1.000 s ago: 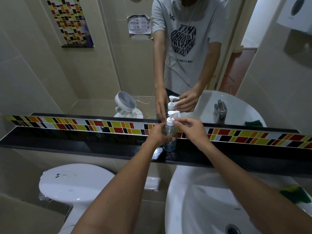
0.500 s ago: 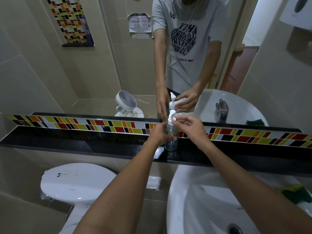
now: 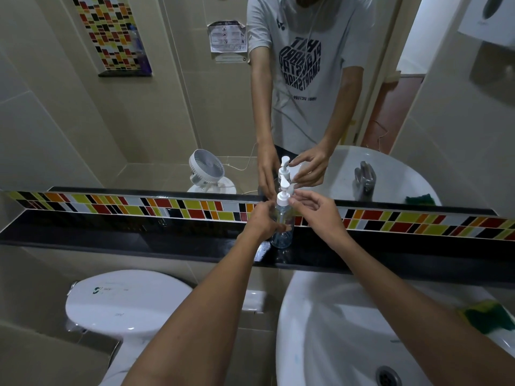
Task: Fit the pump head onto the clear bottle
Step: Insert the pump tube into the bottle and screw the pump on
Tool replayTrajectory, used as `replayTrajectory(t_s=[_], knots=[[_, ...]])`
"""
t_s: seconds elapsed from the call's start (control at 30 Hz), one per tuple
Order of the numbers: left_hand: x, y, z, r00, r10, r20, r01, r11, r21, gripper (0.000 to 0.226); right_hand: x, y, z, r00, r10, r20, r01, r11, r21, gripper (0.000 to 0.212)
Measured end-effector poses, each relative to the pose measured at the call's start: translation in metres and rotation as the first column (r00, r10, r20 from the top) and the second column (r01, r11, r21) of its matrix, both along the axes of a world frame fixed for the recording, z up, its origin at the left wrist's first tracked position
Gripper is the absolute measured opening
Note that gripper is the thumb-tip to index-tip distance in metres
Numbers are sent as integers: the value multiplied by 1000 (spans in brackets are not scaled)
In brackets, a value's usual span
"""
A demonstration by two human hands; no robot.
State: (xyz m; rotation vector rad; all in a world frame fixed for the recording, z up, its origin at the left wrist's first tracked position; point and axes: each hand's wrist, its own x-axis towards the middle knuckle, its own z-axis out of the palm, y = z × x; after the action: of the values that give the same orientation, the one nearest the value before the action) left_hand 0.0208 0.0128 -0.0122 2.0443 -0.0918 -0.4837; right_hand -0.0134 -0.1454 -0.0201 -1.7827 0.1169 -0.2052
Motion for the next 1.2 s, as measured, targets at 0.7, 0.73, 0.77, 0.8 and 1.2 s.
replayTrajectory(t_s=[0.7,0.73,0.77,0.8,1.2], knots=[[-1,2,-3,999,-17,36,17,1000,-14,63,5,22,5,992,117,-37,-116,993,34,49],[-1,2,-3,999,-19,38,20,1000,-13,64,3,22,4,995,91,-27,-90,995,38,50],[-1,2,-3,999,-18,40,18,1000,-10,64,3,22,4,997,69,-20,-69,997,36,50],[0,1,-3,999,-12,39,13,1000,-8,65,2,22,3,999,53,-15,-52,998,36,51],[2,0,-6,999,6,35,-5,1000,-13,70,12,14,5,989,137,-54,-137,991,13,55]])
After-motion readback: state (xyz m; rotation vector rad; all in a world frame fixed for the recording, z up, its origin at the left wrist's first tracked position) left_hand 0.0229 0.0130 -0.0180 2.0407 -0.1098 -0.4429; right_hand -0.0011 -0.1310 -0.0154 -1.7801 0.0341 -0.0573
